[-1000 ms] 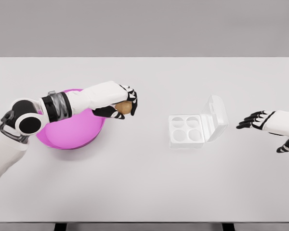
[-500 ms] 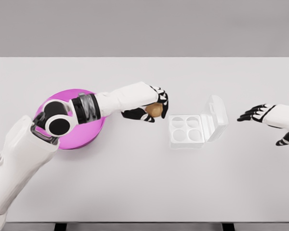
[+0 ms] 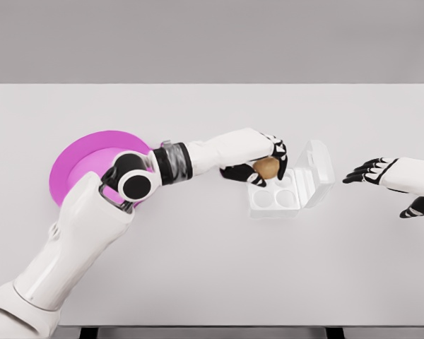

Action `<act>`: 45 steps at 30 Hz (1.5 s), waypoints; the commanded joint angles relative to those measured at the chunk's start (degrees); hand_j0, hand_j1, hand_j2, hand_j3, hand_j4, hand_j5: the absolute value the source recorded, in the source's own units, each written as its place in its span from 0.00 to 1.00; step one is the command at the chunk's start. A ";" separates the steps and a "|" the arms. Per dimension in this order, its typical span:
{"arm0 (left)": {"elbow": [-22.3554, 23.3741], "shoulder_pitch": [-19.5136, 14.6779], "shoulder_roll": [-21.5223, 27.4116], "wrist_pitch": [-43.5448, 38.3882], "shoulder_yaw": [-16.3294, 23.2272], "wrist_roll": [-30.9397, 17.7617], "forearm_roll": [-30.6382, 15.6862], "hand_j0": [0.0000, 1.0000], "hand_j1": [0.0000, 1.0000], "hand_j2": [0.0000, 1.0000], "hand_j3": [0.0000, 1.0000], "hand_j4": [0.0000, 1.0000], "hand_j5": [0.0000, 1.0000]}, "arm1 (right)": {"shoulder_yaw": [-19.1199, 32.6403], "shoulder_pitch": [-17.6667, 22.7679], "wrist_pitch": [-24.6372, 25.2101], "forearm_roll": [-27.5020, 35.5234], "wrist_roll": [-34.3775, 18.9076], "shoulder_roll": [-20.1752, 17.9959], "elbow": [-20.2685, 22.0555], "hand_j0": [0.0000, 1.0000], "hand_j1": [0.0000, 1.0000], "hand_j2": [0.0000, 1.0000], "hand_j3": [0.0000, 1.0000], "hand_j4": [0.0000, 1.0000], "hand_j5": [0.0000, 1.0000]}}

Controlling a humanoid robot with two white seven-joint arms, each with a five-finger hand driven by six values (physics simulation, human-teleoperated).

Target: Pack egg into the box and close the box lid

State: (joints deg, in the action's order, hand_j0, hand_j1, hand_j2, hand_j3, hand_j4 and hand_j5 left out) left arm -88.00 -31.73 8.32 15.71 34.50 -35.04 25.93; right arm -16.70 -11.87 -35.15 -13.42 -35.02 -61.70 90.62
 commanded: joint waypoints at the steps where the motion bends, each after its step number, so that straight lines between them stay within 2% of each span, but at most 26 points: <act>1: 1.78 0.00 -1.73 -0.07 0.39 0.04 0.18 0.35 0.35 0.35 0.35 0.35 0.35 | 0.00 0.00 0.15 0.33 0.02 -0.08 0.08 1.00 1.00 1.00 1.00 1.00 1.00; 4: 3.10 -0.35 -1.90 -0.07 0.48 0.04 0.35 0.42 0.42 0.42 0.42 0.42 0.42 | 0.00 0.00 0.15 0.33 0.02 -0.08 0.08 1.00 1.00 1.00 1.00 1.00 1.00; 8: 3.54 -0.44 -2.26 -0.16 0.39 0.04 0.44 0.62 0.62 0.62 0.62 0.62 0.62 | 0.00 0.00 0.15 0.33 0.02 -0.08 0.08 1.00 1.00 1.00 1.00 1.00 1.00; 9: 3.54 -0.44 -2.26 -0.16 0.39 0.04 0.44 0.64 0.64 0.64 0.64 0.64 0.64 | 0.00 0.00 0.15 0.33 0.02 -0.08 0.08 1.00 1.00 1.00 1.00 1.00 1.00; 18: 3.54 -0.44 -2.26 -0.24 0.30 0.04 0.44 0.75 0.75 0.75 0.75 0.75 0.75 | 0.00 0.00 0.15 0.33 0.02 -0.08 0.17 1.00 1.00 1.00 1.00 1.00 1.00; 25: 3.54 -0.44 -1.99 -0.24 0.13 0.04 0.35 0.80 0.80 0.80 0.80 0.80 0.80 | 0.00 0.00 0.15 0.33 0.02 0.27 0.26 1.00 1.00 1.00 1.00 1.00 1.00; 30: 3.54 -0.53 -1.64 -0.24 -0.14 0.04 0.35 0.85 0.85 0.85 0.85 0.85 0.85 | -0.35 0.00 0.15 0.33 0.02 0.62 2.45 1.00 1.00 1.00 1.00 1.00 1.00; 36: 3.27 -0.70 -1.38 -0.16 -0.31 0.04 -0.26 0.89 0.89 0.89 0.89 0.89 0.89 | -0.44 -0.26 0.15 0.33 0.02 1.06 2.63 1.00 1.00 1.00 1.00 1.00 1.00; 38: 2.57 -0.70 0.73 -0.16 -0.66 0.04 -0.44 0.98 0.98 0.98 0.98 0.98 0.98 | -0.35 -0.44 0.15 0.33 0.02 1.23 2.63 1.00 1.00 1.00 1.00 1.00 1.00; 39: 0.82 -0.62 2.84 -0.07 -1.89 0.04 -1.58 1.00 1.00 1.00 1.00 1.00 1.00 | -0.35 -0.61 0.15 0.33 0.02 1.41 2.63 1.00 1.00 1.00 1.00 1.00 1.00; 41: -2.26 -0.35 7.14 1.60 -2.68 0.04 -5.97 1.00 1.00 1.00 1.00 1.00 1.00 | -0.44 -0.62 0.15 0.33 0.02 1.59 2.98 1.00 1.00 1.00 1.00 1.00 1.00; 43: -5.16 -0.18 12.59 9.59 -3.65 0.04 -11.25 1.00 1.00 1.00 1.00 1.00 1.00 | -0.53 -0.62 0.15 0.33 0.02 1.67 4.21 1.00 1.00 1.00 1.00 1.00 1.00; 45: -6.48 0.79 16.11 19.29 -7.25 0.04 -15.55 1.00 1.00 1.00 1.00 1.00 1.00 | -0.88 -0.62 0.15 0.33 0.02 1.76 4.74 1.00 1.00 1.00 1.00 1.00 1.00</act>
State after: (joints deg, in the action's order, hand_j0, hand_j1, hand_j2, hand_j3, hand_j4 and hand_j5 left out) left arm -92.50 -30.59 20.49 27.48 29.52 -35.03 14.84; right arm -17.35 -12.48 -35.13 -13.41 -35.02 -59.98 94.77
